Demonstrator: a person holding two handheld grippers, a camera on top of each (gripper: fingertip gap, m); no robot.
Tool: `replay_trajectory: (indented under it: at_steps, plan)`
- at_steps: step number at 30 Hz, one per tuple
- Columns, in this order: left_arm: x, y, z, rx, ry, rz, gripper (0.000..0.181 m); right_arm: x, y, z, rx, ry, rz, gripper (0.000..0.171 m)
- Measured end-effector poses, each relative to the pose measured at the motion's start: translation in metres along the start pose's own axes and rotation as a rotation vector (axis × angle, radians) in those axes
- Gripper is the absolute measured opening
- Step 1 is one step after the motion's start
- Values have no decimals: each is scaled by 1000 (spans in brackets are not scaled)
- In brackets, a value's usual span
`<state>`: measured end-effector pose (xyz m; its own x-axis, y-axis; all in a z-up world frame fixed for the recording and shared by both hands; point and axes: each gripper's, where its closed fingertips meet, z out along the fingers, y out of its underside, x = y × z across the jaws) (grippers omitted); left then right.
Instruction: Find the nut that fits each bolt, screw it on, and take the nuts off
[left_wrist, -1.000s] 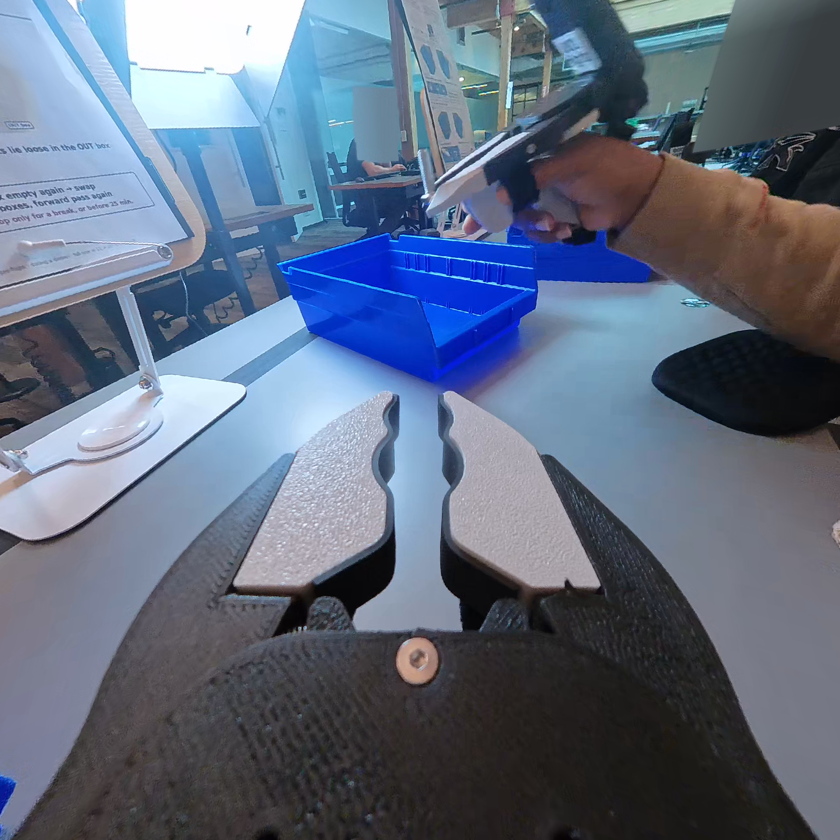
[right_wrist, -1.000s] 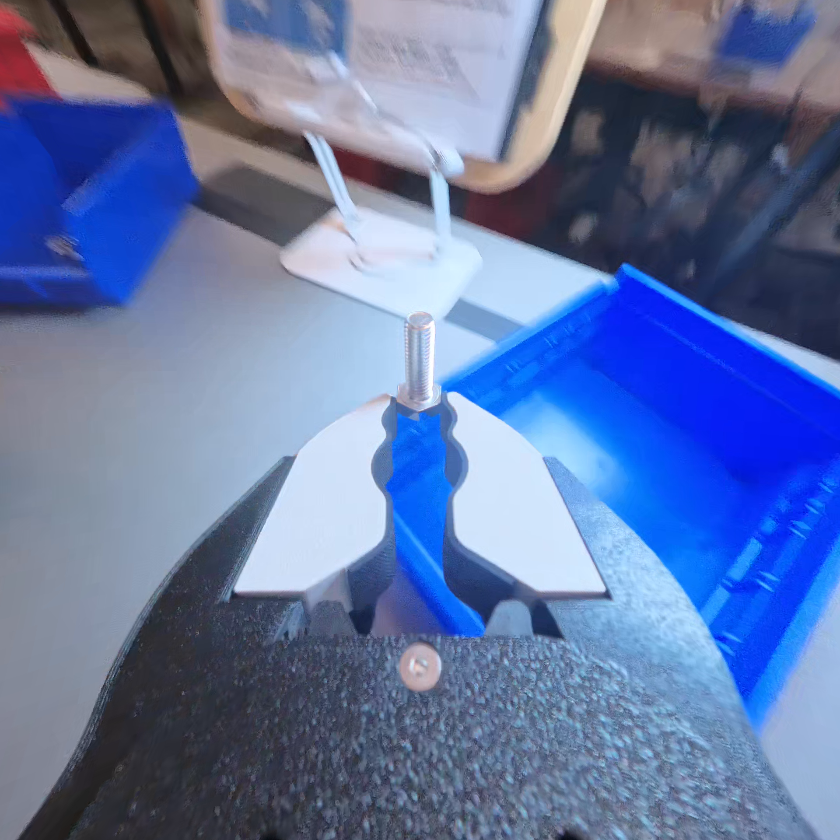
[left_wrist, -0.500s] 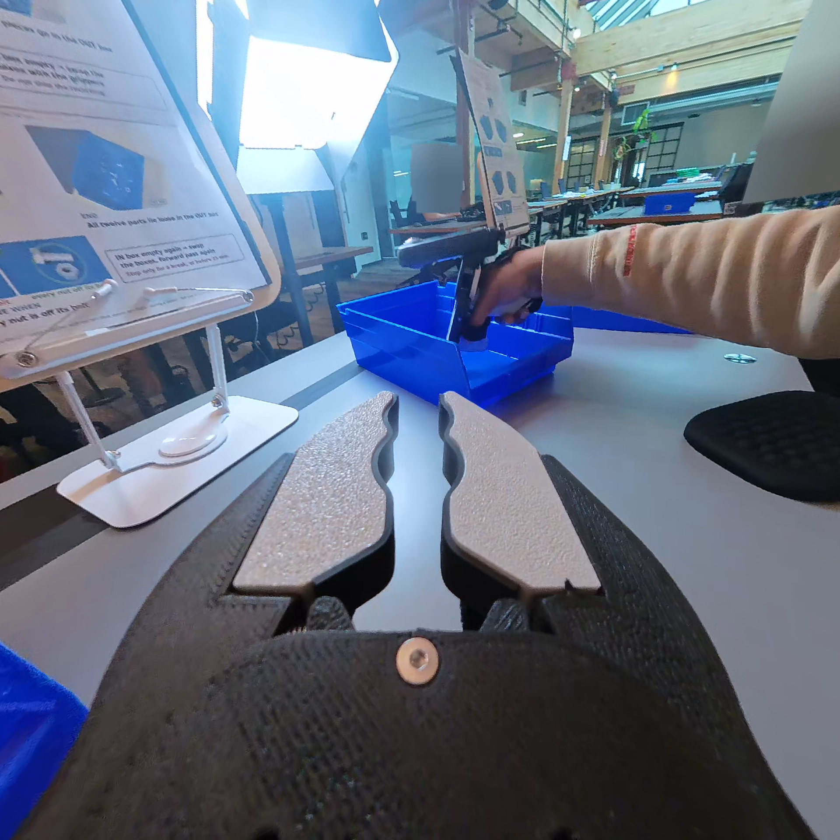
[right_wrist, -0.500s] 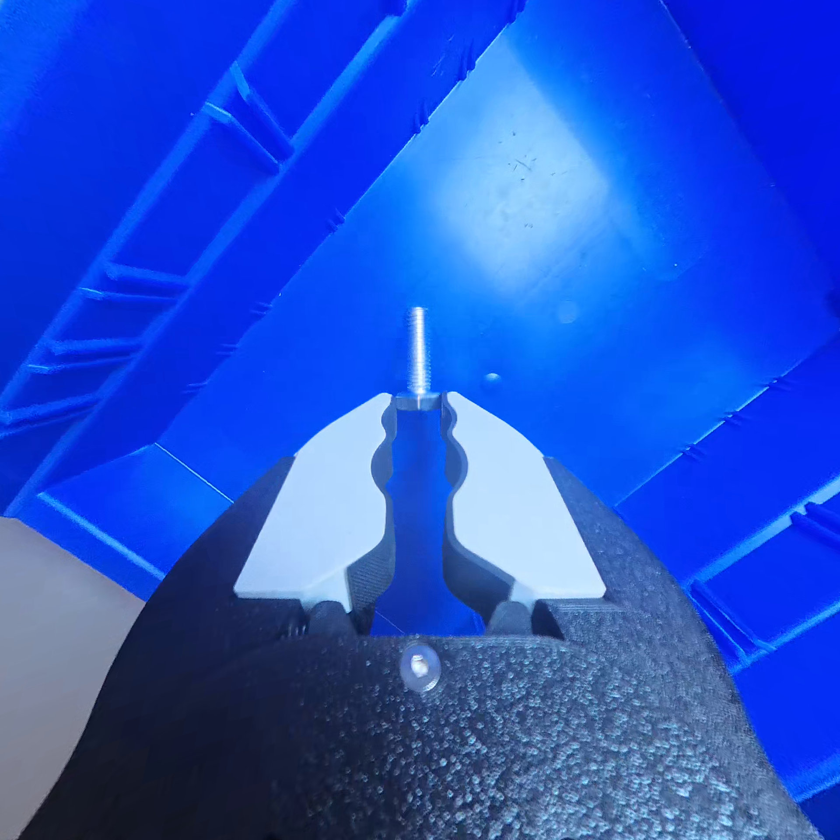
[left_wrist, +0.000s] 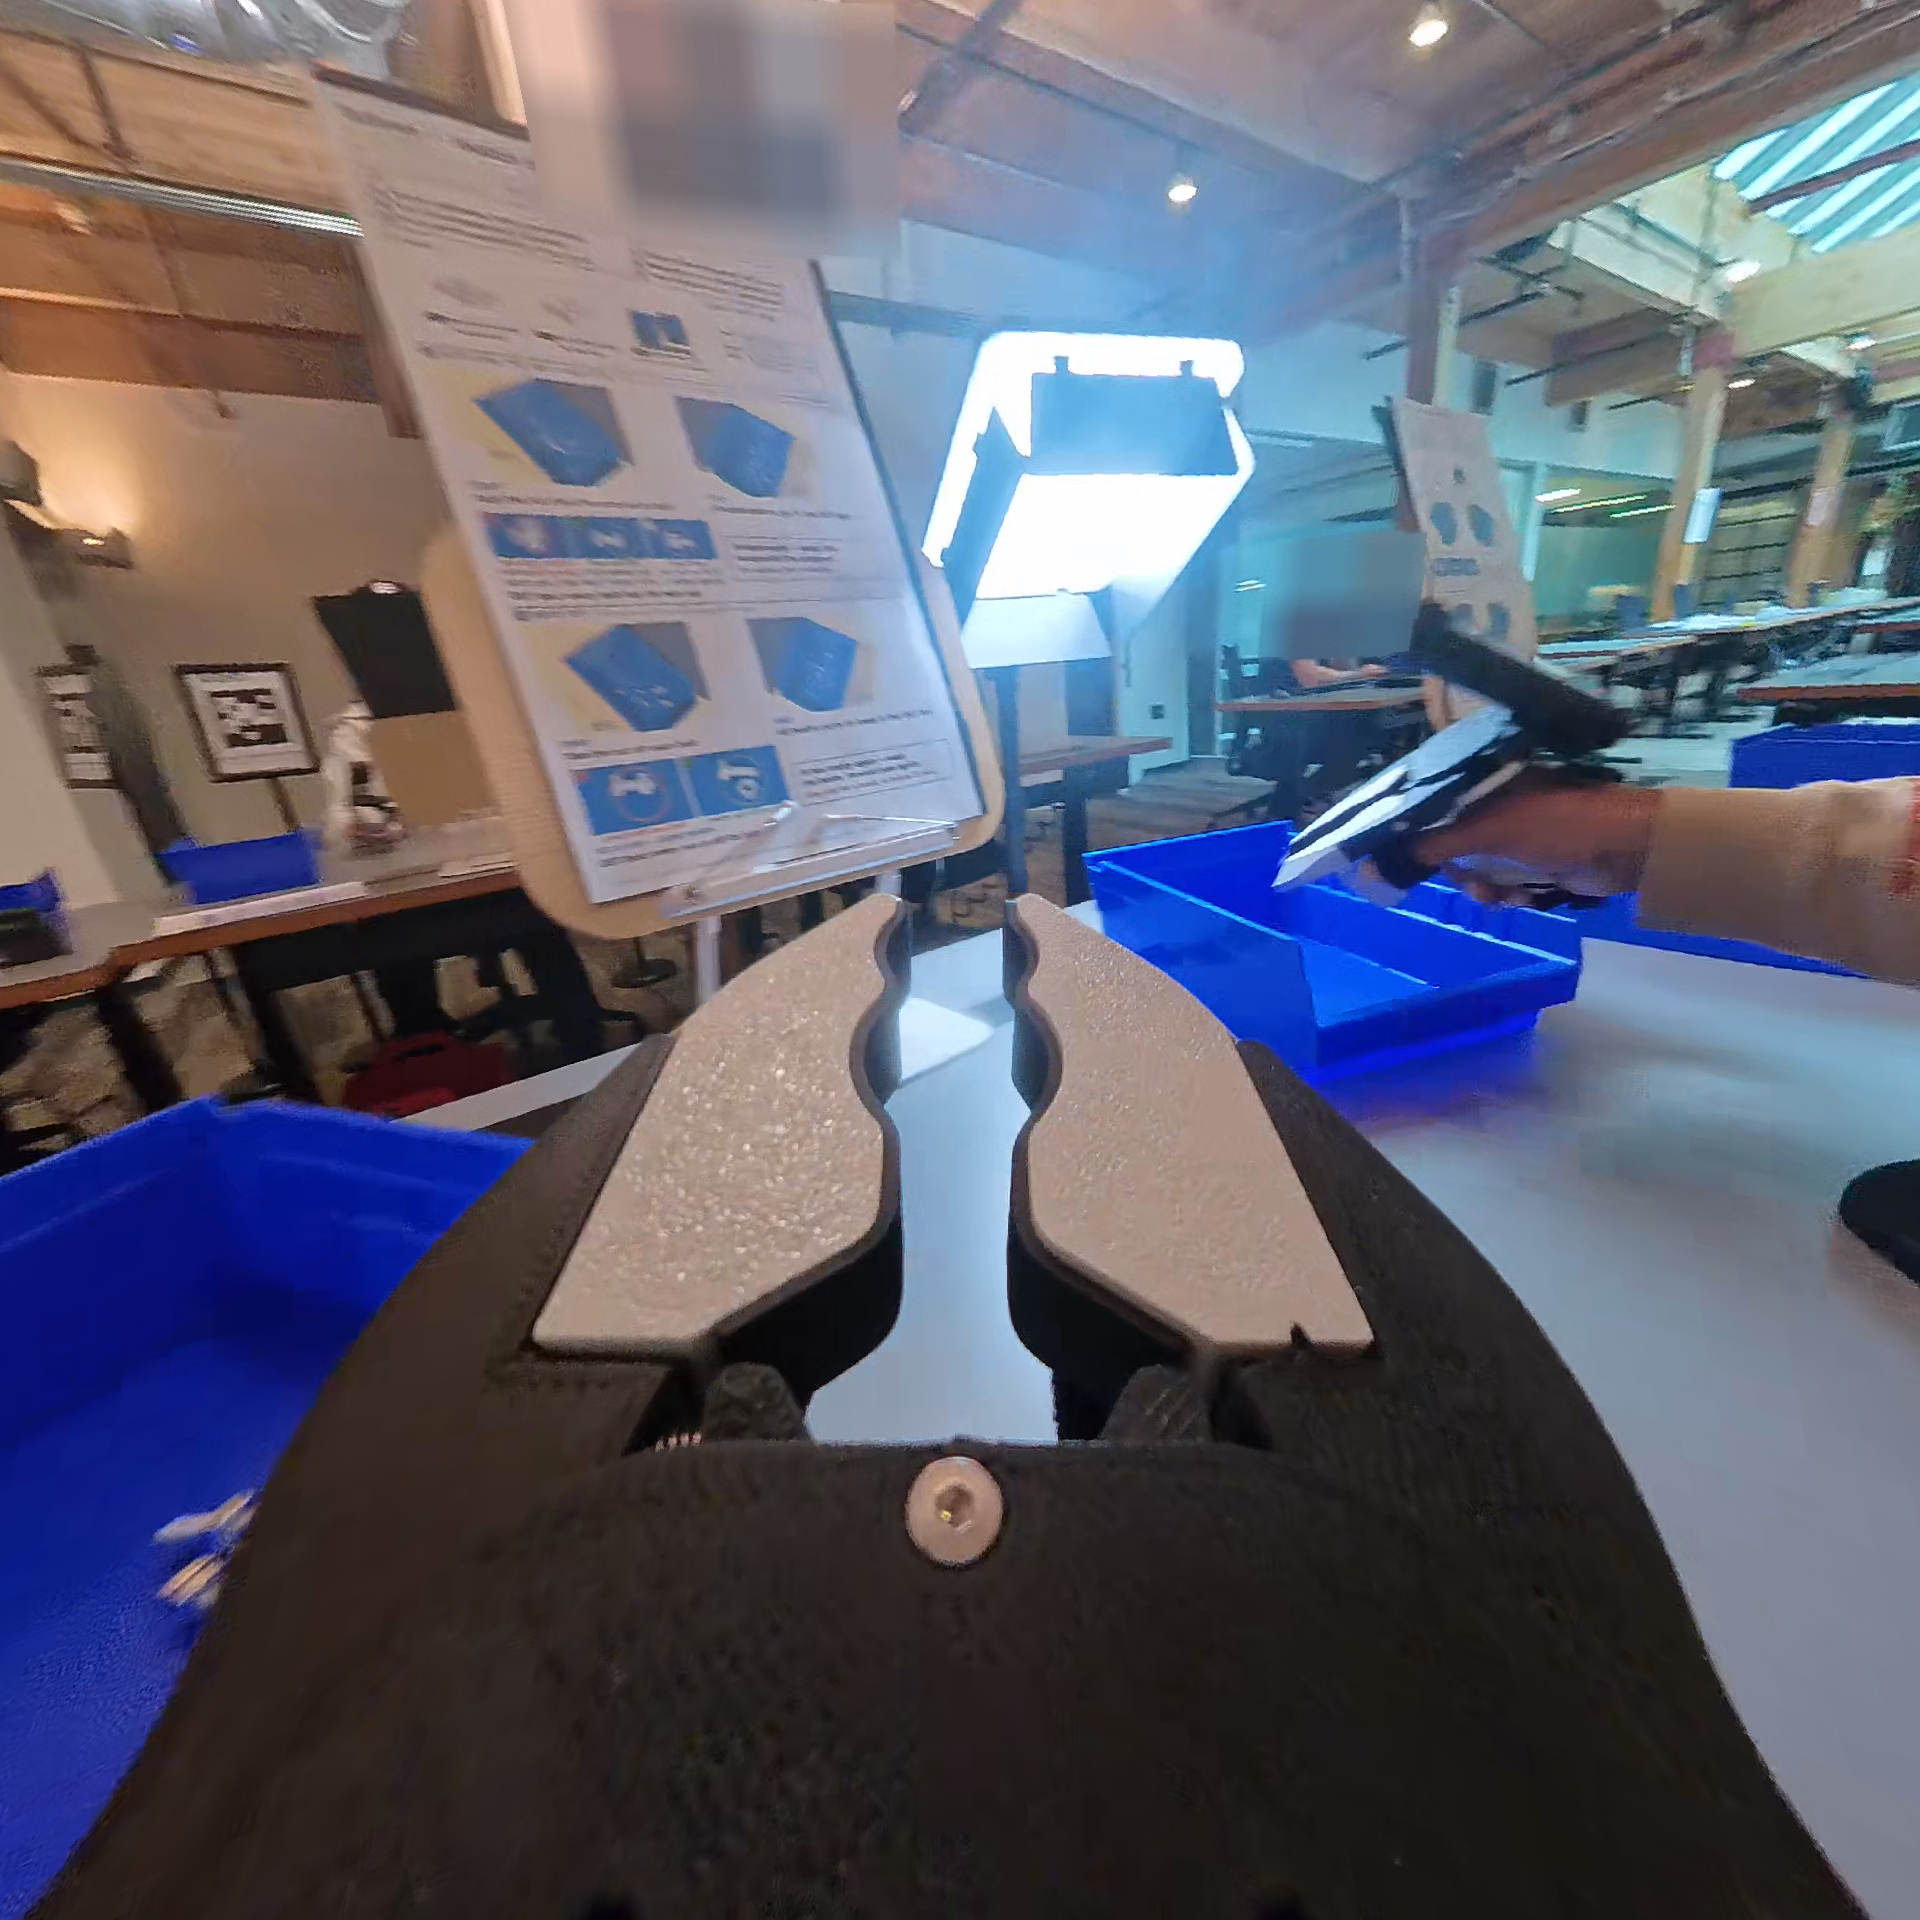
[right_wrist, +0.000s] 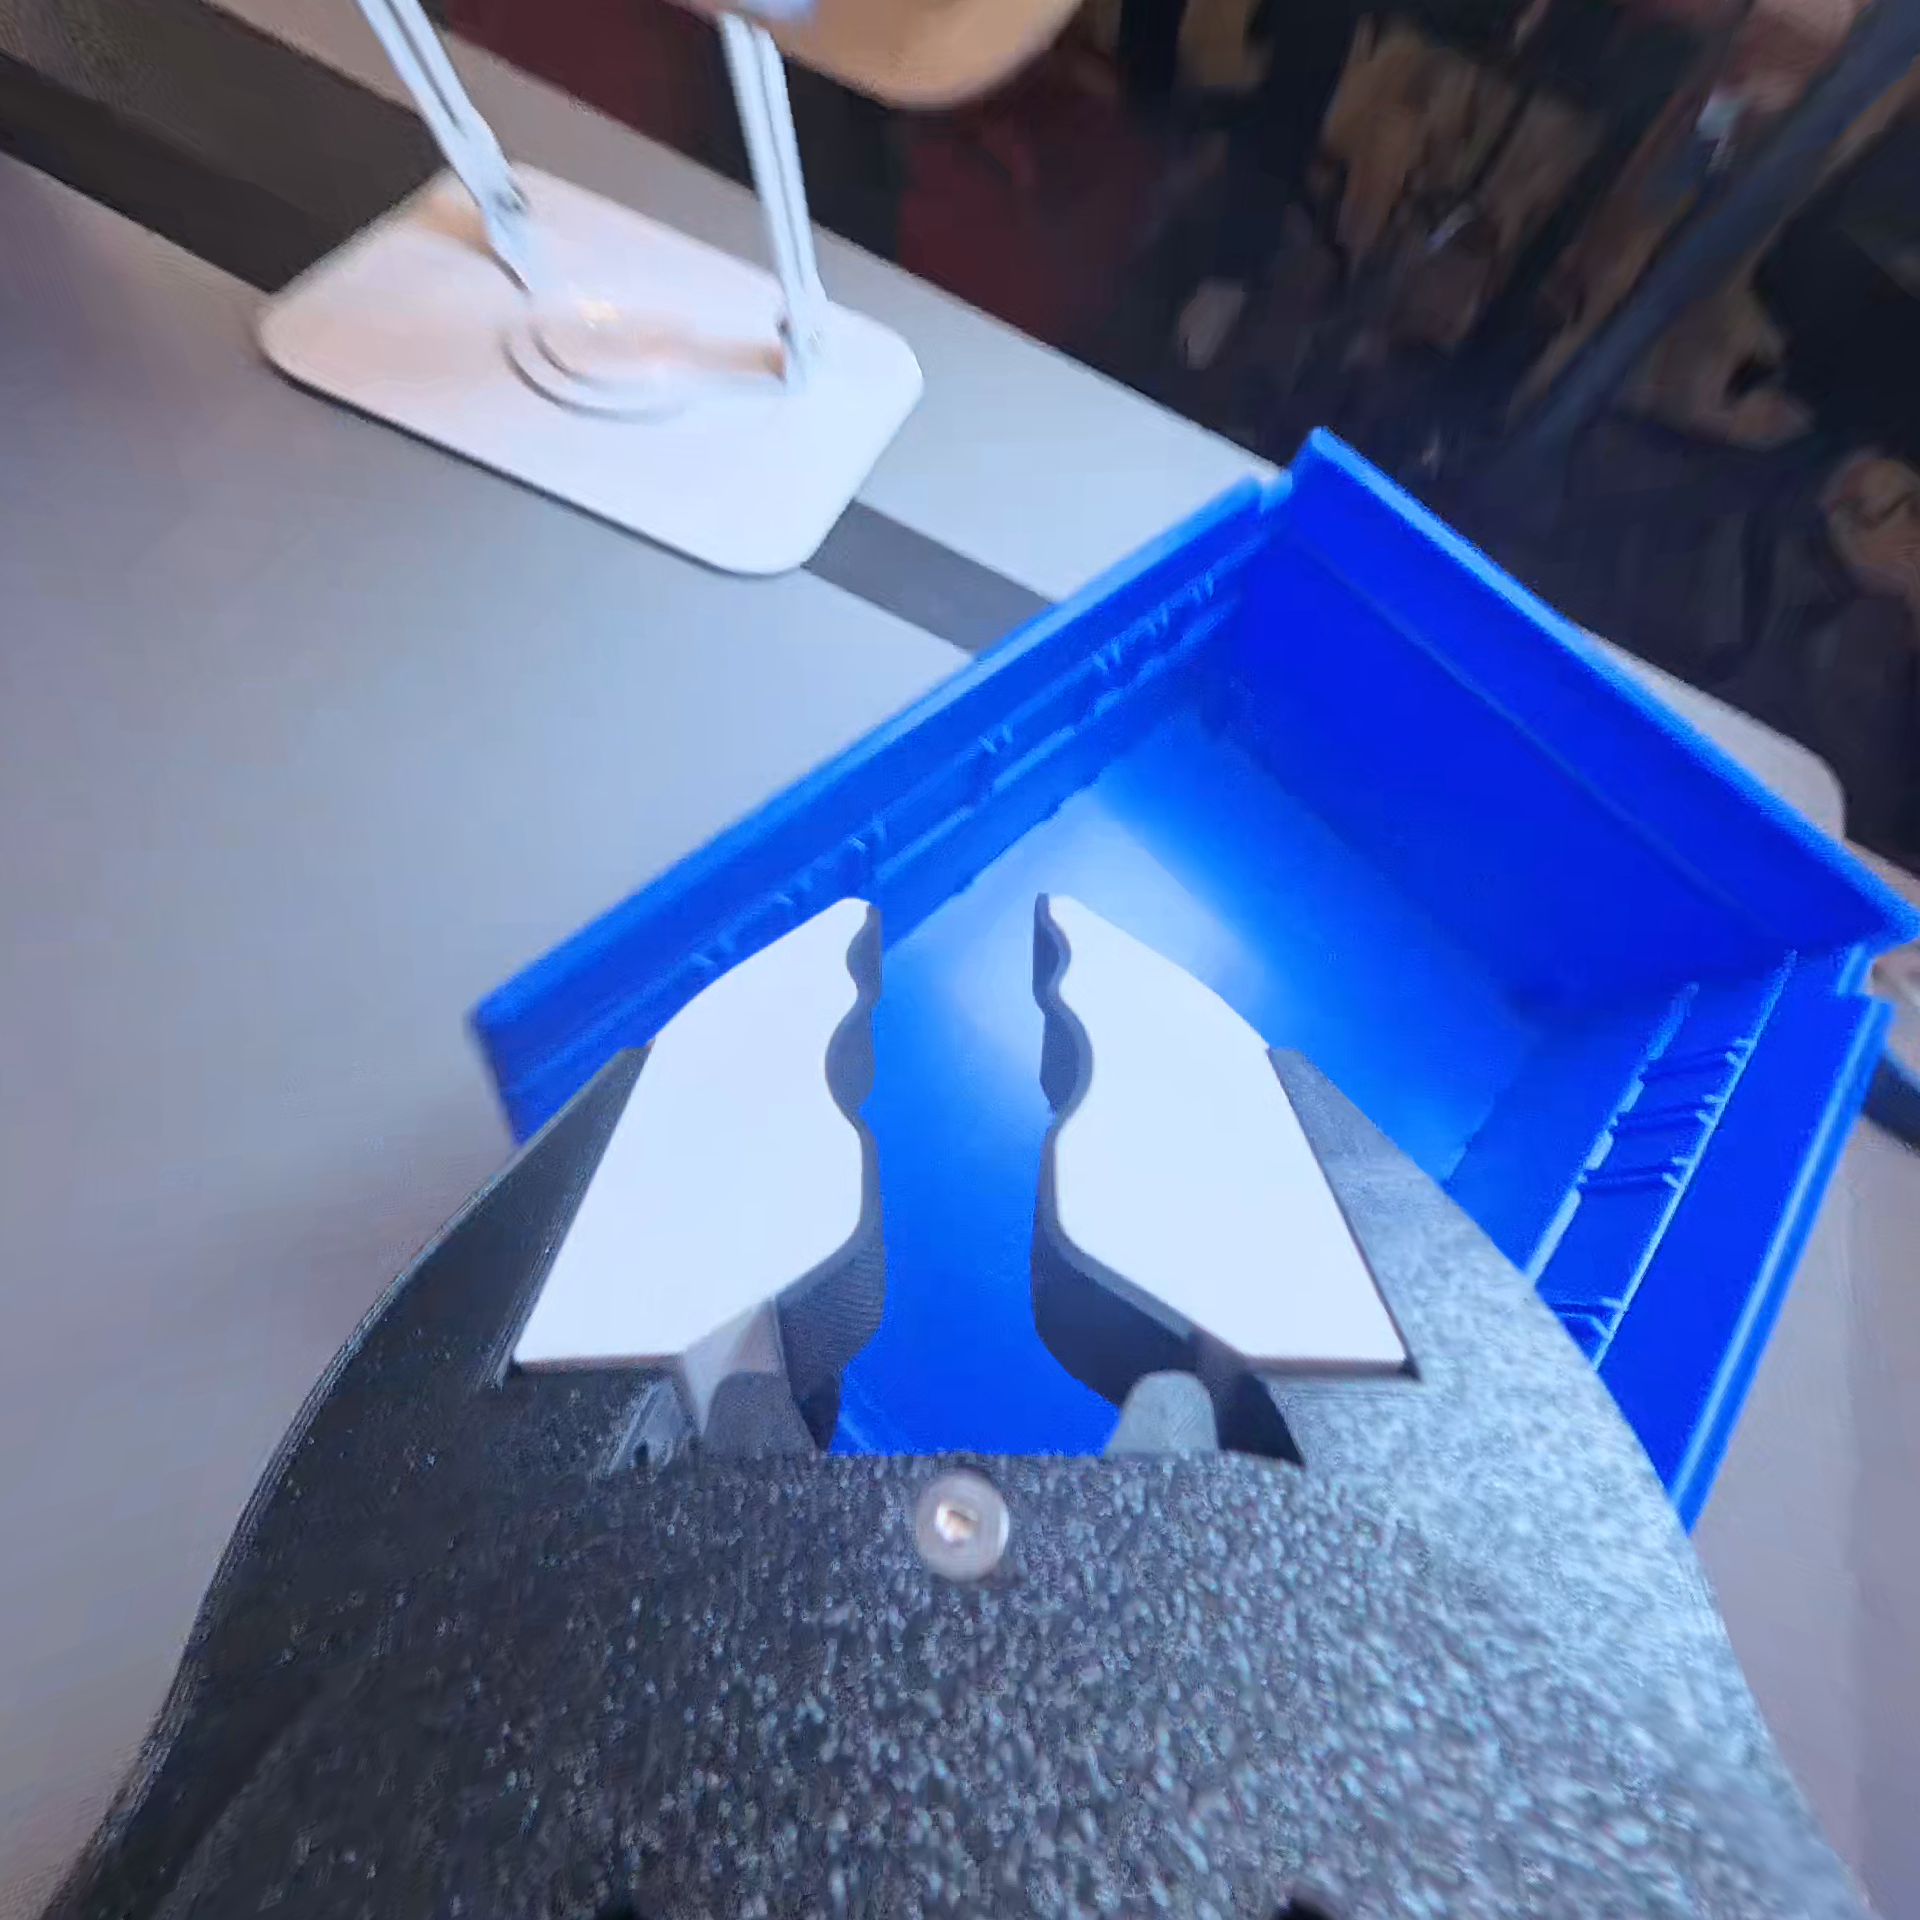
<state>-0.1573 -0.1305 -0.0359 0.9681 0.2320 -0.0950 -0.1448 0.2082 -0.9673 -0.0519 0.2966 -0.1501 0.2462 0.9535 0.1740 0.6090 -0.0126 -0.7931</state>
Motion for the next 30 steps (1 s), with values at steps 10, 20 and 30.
replay_trajectory:
  at_steps: [10,20,30]
  plan:
    - [-77,-43,-252,-57,-527,171,17,-154,-64,-102,534,-244,-22,27]
    - [-49,82,-488,-155,-1131,34,17,-346,-21,-141,577,-688,-104,28]
    - [1,345,-666,-567,-1487,-326,26,-437,-17,-155,607,-831,-227,38]
